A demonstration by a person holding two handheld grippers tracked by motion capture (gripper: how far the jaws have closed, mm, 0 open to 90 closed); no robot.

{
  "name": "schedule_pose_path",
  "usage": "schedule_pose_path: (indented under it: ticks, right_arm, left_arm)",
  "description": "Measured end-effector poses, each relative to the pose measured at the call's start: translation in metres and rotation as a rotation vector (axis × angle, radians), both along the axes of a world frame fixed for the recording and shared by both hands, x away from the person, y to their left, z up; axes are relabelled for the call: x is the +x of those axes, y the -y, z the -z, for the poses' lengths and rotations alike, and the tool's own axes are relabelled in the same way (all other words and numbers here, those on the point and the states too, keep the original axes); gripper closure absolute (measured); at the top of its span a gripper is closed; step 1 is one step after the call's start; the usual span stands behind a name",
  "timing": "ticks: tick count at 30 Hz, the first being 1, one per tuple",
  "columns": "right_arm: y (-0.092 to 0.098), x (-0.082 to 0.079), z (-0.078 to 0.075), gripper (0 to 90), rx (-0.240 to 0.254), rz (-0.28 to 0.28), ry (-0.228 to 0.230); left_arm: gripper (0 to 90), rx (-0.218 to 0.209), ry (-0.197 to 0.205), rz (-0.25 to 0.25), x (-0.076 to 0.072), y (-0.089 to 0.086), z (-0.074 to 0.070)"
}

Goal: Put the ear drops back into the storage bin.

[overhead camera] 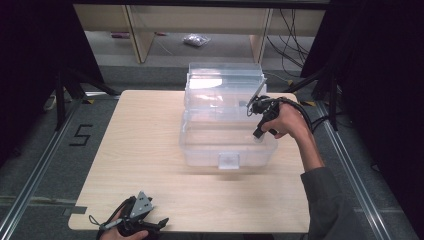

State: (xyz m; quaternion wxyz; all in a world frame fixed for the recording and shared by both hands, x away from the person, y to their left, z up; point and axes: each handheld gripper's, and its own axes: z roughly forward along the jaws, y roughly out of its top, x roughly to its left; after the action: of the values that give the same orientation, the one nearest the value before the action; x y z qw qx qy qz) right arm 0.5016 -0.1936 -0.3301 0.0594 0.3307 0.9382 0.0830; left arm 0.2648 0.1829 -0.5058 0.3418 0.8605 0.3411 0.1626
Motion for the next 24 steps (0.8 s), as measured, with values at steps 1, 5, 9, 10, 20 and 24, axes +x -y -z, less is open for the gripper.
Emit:
schedule_pose_path:
  ticks: [1, 5, 9, 10, 20, 24]
  right_arm:
    - [0.001, 0.003, 0.001, 60.3, -0.006, -0.006, 0.004]
    - [0.004, 0.009, 0.011, 60.3, -0.017, 0.004, -0.009]
    - [0.003, 0.012, 0.022, 60.2, -0.015, 0.043, -0.043]
    - [0.003, 0.014, 0.024, 60.3, -0.012, 0.040, -0.044]
    - [0.008, 0.026, 0.049, 60.3, -0.060, 0.068, -0.082]
    - [0.009, 0.027, 0.058, 60.3, -0.035, 0.058, -0.074]
  left_arm:
    - [14.9, 0.002, 0.000, 0.002, 0.000, 0.000, 0.000]
    - [14.9, 0.001, 0.001, 0.003, 0.000, 0.000, 0.000]
    - [14.9, -0.005, 0.002, 0.000, 0.000, 0.000, 0.000]
    - [14.9, -0.006, 0.001, -0.002, 0.000, 0.000, 0.000]
    - [14.9, -0.005, 0.001, 0.001, 0.000, 0.000, 0.000]
    - [14.9, -0.009, 0.001, -0.002, 0.000, 0.000, 0.000]
